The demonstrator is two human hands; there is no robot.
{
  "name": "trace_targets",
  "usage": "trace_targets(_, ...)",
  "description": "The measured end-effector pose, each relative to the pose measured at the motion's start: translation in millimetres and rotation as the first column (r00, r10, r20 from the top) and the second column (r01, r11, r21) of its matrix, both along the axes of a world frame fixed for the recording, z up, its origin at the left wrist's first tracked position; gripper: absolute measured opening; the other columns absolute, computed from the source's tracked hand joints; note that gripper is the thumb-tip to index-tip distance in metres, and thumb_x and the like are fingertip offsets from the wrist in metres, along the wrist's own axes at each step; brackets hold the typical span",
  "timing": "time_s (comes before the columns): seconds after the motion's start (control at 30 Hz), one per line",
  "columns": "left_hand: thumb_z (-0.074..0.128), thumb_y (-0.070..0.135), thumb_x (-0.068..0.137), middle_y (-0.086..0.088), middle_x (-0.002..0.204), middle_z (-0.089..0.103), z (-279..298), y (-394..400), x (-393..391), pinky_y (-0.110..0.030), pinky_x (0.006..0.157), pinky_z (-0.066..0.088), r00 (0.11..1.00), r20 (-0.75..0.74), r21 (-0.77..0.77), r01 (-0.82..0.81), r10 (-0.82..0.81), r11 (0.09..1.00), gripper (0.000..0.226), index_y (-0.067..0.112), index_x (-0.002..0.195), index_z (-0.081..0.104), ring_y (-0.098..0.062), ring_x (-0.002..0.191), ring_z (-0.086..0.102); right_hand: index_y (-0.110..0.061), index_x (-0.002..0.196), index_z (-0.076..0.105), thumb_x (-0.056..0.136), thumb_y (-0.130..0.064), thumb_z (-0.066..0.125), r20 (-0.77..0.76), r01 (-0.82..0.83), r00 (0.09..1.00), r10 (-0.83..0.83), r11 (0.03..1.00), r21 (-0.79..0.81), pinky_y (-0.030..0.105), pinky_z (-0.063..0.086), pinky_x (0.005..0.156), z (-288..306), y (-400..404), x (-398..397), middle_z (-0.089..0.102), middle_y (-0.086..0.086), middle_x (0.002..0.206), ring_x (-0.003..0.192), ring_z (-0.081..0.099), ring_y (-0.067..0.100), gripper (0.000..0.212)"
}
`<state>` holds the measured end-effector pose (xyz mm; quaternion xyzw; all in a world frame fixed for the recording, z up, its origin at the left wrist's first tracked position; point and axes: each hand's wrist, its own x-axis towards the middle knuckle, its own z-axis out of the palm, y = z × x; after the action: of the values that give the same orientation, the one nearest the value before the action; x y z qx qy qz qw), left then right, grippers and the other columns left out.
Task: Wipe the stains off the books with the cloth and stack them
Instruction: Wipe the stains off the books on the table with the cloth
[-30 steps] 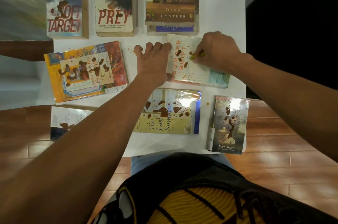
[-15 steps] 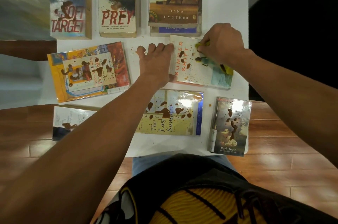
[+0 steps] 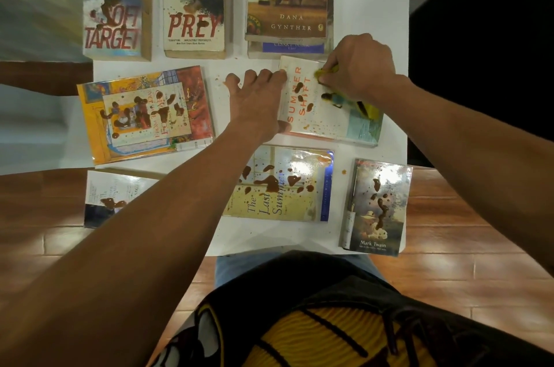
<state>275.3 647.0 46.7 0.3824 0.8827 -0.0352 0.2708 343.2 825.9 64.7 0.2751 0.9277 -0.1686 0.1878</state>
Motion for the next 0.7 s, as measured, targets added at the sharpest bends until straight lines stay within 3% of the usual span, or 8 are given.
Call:
trace_targets(0.13,0.081,0.054,0.074,-0.001,0.142,0.046,-1,0,0,-0.052,0.111,0.018,1.000,0.000,0.007,0.001,-0.001,1.000,0.095,0.027,0.149,0.031,-0.027,0.133,0.038,-0.025,0.111,0.074,0.085,-0.045,0.075,0.037,-0.087,0.995,0.090,0.994,-0.064,0.033,0.050,0.072,1,-2,-2,0.071,-0.002,0.109,0.089,0.059,0.015,0.033)
trace_targets(0.27,0.081,0.054,0.074,-0.001,0.142,0.046,-1,-1,1,-0.053,0.112,0.018,1.000,0.001,0.006,-0.002,0.002,1.000,0.095,0.026,0.149,0.031,-0.027,0.133,0.038,-0.022,0.114,0.071,0.084,-0.047,0.074,-0.007,0.023,1.000,-0.024,0.999,-0.039,0.037,0.056,0.078,0,3,-6,0.070,-0.001,0.110,0.092,0.064,0.019,0.039)
trace_targets(0.37,0.081,0.054,0.074,-0.001,0.142,0.046,-1,-1,0,-0.053,0.113,0.017,1.000,-0.004,0.013,0.001,-0.001,1.000,0.095,0.026,0.149,0.031,-0.028,0.133,0.038,-0.025,0.108,0.075,0.084,-0.043,0.077,0.033,-0.105,0.993,0.109,0.987,-0.118,0.033,0.051,0.073,1,0,-3,0.072,-0.003,0.109,0.089,0.061,0.016,0.031)
trace_targets(0.5,0.081,0.054,0.074,-0.001,0.142,0.046,-1,-1,0,-0.052,0.112,0.018,1.000,0.005,0.011,-0.005,0.005,1.000,0.095,0.026,0.149,0.030,-0.027,0.133,0.038,-0.023,0.106,0.075,0.081,-0.046,0.078,-0.012,0.096,0.995,-0.098,0.988,-0.119,0.033,0.054,0.074,0,10,-8,0.071,-0.003,0.106,0.089,0.063,0.015,0.034)
trace_targets(0.63,0.081,0.055,0.074,0.000,0.142,0.046,-2,-2,0,-0.052,0.112,0.018,1.000,0.000,0.020,-0.003,0.003,1.000,0.095,0.026,0.149,0.030,-0.027,0.133,0.038,-0.025,0.104,0.077,0.080,-0.044,0.080,0.052,-0.054,0.997,0.064,0.984,-0.171,0.032,0.052,0.072,0,7,-5,0.072,-0.005,0.105,0.087,0.062,0.013,0.031)
trace_targets(0.7,0.081,0.055,0.074,0.000,0.142,0.046,-2,-2,0,-0.052,0.112,0.018,1.000,0.003,0.026,-0.008,0.008,1.000,0.095,0.026,0.149,0.031,-0.027,0.133,0.038,-0.025,0.106,0.075,0.080,-0.047,0.079,0.036,-0.006,0.999,0.011,0.993,-0.119,0.034,0.053,0.073,0,10,-7,0.071,-0.003,0.105,0.087,0.062,0.015,0.034)
